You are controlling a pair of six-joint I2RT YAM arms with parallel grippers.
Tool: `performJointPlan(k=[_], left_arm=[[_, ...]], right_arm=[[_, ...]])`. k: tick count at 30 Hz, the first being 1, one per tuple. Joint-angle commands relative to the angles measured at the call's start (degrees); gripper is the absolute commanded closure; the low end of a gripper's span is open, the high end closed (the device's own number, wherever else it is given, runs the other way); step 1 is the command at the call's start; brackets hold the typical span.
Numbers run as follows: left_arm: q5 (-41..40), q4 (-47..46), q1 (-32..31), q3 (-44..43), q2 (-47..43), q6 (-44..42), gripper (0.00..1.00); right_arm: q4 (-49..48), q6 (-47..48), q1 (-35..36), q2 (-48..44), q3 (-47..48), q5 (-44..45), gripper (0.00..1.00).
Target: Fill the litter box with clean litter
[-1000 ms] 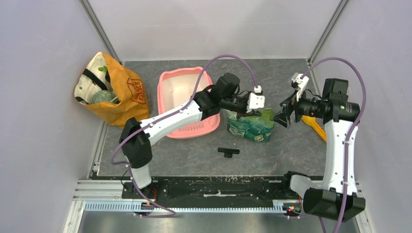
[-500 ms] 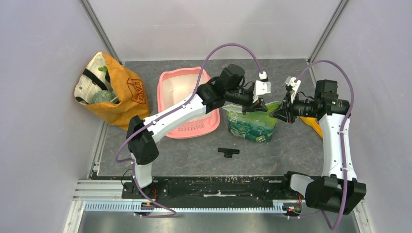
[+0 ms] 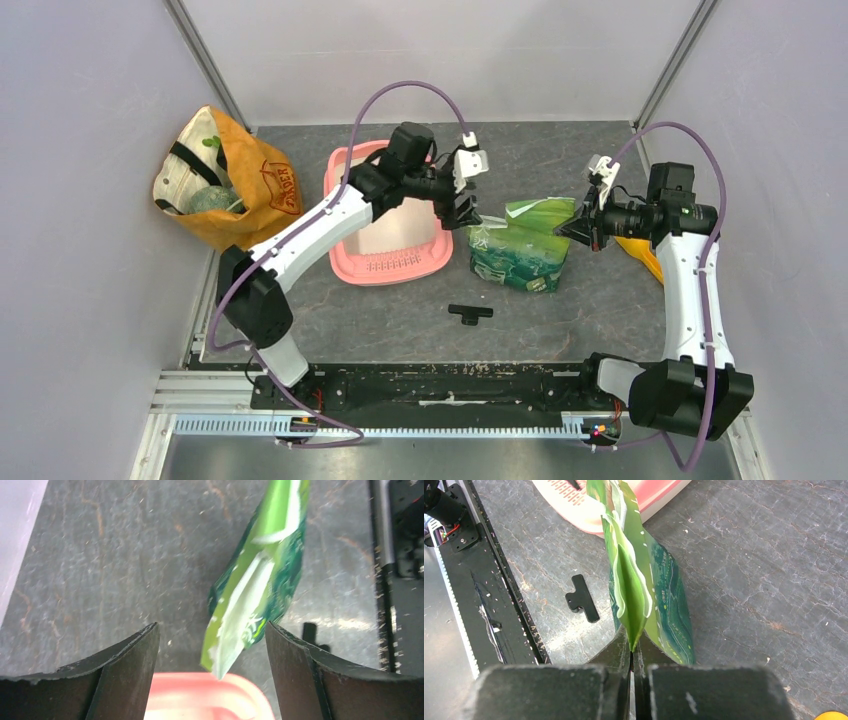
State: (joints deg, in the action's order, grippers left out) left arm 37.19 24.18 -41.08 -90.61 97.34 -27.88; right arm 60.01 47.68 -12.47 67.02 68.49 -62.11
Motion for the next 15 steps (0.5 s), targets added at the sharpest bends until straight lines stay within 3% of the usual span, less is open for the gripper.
performJointPlan(k=[1, 6, 11, 13, 15], left_arm=[[0.23, 3.14, 2.02, 0.99, -1.62, -7.75, 0.18], [-2.48, 0.48, 2.06, 5.93, -1.40, -11.80, 0.18], [-4.12, 2.03, 1.97, 4.10, 2.17, -15.85, 0.22], [-4.34, 2.40, 1.88, 3.23, 2.67, -16.38, 0.30], [-3.45, 3.87, 1.79, 1.70, 2.53, -16.19, 0.46]], right_arm=[[-1.91, 0.65, -0.02, -0.14, 1.05, -2.83, 1.00], [-1.78, 1.11, -0.03, -0.04, 1.03, -3.12, 1.00], [-1.39, 1.41, -0.07, -0.05, 1.21, -2.69, 1.00], [-1.40, 1.45, -0.03, -0.07, 1.30, -2.62, 1.00], [-1.41, 1.46, -0.06, 0.03, 1.38, -2.35, 1.00]])
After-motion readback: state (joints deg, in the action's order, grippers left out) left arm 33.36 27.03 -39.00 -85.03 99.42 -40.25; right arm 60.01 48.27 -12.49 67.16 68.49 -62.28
